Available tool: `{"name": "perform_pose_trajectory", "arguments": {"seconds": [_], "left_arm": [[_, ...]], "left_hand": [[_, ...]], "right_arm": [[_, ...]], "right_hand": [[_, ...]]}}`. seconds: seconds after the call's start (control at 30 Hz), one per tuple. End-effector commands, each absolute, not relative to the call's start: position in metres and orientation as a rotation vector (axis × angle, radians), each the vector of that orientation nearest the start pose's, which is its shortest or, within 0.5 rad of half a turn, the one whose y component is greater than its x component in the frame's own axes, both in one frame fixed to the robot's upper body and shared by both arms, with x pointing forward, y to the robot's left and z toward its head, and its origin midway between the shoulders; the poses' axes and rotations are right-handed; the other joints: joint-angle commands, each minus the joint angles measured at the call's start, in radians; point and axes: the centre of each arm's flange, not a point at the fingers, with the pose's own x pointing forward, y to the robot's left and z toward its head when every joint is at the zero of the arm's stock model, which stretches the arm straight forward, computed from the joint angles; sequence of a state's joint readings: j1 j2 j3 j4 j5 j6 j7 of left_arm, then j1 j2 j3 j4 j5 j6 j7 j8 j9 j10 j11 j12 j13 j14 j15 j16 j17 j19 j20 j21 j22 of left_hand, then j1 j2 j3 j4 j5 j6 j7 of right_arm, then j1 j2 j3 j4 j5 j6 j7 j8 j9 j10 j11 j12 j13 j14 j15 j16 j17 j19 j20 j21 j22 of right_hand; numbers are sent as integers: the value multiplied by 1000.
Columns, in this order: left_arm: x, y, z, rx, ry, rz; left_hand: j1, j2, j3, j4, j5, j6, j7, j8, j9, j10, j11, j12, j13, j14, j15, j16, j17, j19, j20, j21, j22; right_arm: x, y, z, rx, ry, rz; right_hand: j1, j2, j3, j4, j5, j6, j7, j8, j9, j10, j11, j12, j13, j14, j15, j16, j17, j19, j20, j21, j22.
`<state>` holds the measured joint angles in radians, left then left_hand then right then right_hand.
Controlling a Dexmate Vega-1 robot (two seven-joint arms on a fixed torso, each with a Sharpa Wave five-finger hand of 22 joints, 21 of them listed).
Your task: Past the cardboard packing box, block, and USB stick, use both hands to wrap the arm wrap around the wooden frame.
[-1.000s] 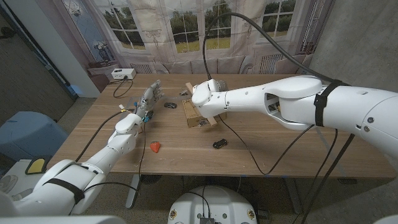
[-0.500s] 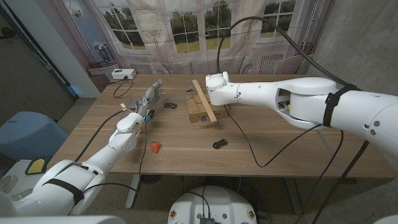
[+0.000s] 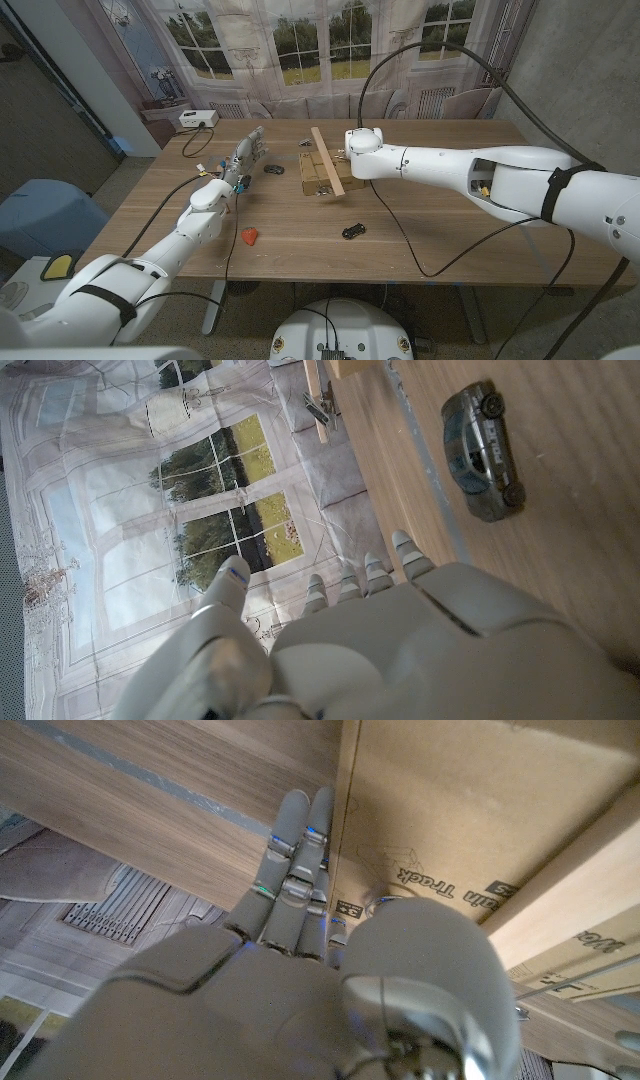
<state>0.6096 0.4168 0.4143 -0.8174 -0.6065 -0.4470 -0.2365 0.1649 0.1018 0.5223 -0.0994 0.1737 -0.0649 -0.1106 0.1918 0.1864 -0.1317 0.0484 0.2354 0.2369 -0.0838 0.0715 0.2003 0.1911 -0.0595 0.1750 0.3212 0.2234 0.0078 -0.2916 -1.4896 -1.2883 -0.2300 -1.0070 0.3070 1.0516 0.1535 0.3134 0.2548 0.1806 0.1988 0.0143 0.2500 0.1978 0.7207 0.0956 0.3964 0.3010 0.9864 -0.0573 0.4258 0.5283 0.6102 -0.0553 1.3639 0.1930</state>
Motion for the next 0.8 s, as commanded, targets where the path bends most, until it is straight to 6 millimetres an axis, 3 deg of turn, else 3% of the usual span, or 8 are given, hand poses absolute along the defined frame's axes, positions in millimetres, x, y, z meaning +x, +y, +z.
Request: {"name": "perform_pose_trajectory", "arguments": {"seconds": [0.03, 0.13, 0.2, 0.4, 0.5, 0.57, 0.67, 0.8], "left_arm": [[703, 315, -27, 50, -571, -222], [702, 314, -26, 50, -573, -223], [701, 313, -26, 52, -572, -223], [698, 310, -26, 56, -571, -230], [696, 309, -26, 58, -574, -228], [694, 308, -26, 59, -575, -227], [692, 307, -26, 60, -577, -227], [689, 306, -27, 62, -579, -224]], "left_hand": [[-5, -1, 6, -1, 1, -4, -1, -2, 1, -5, -2, 1, 3, -7, 4, -2, 3, -4, 5, -1, 2], [-5, -1, 6, -1, 1, -5, -2, -2, 1, -5, -1, 2, 3, -8, 4, -3, 3, -4, 6, -1, 2], [-5, -2, 6, -1, 1, -5, -1, -2, 1, -5, -1, 1, 3, -7, 4, -2, 3, -4, 6, -1, 2], [-6, -2, 6, -1, 1, -7, -2, -2, 1, -7, -1, 1, 3, -7, 4, -2, 3, -4, 8, -1, 2], [-6, -2, 6, -1, 0, -6, -5, -2, 1, -7, -1, 1, 3, -6, 4, -2, 3, -4, 8, 0, 2], [-6, -2, 6, -1, 0, -6, -4, -1, 1, -8, -2, 1, 3, -4, 3, -1, 3, -4, 9, -1, 2], [-7, -3, 6, -1, 0, -6, -4, -1, 1, -7, -3, 1, 3, -4, 4, -1, 3, -3, 9, 0, 2], [-7, -3, 6, -1, 0, -7, -5, -2, 1, -8, -4, 1, 2, -3, 4, -1, 3, -3, 10, 0, 2]], "right_arm": [[670, -68, 44, -1494, -121, -105], [664, -70, 42, -1497, -174, -199], [660, -70, 40, -1492, -214, -269], [654, -71, 41, -1487, -263, -299], [651, -71, 43, -1493, -275, -279], [650, -72, 45, -1497, -274, -272], [647, -73, 47, -1496, -280, -270], [644, -76, 50, -1490, -272, -255]], "right_hand": [[75, 17, 385, -398, 7, 264, 36, 11, 6, 176, -117, 73, 43, 151, -159, 32, 60, 31, -84, 42, -12], [83, -18, 360, -420, 5, 398, -4, 27, 13, 214, -156, 142, 90, 174, -156, 61, 125, 53, -75, 65, -17], [84, -28, 350, -420, 8, 515, -22, 52, 22, 222, -156, 179, 121, 174, -156, 70, 166, 53, -68, 72, -19], [101, -39, 368, -426, 33, 664, -31, 108, 48, 229, -126, 190, 115, 145, -157, 54, 201, 66, -59, 70, -24], [128, -26, 423, -436, 66, 659, -25, 105, 46, 207, -112, 169, 97, 122, -160, 23, 192, 54, -66, 56, -26], [155, -28, 451, -444, 84, 619, -19, 82, 42, 171, -98, 142, 81, 118, -165, 5, 179, 43, -86, 45, -25], [202, -19, 452, -443, 63, 560, -21, 46, 42, 93, -93, 94, 64, 108, -165, -10, 162, 35, -142, 39, -20], [242, -7, 449, -443, 37, 527, -21, 24, 45, 40, -95, 65, 58, 98, -168, -26, 147, 28, -163, 37, -16]]}}
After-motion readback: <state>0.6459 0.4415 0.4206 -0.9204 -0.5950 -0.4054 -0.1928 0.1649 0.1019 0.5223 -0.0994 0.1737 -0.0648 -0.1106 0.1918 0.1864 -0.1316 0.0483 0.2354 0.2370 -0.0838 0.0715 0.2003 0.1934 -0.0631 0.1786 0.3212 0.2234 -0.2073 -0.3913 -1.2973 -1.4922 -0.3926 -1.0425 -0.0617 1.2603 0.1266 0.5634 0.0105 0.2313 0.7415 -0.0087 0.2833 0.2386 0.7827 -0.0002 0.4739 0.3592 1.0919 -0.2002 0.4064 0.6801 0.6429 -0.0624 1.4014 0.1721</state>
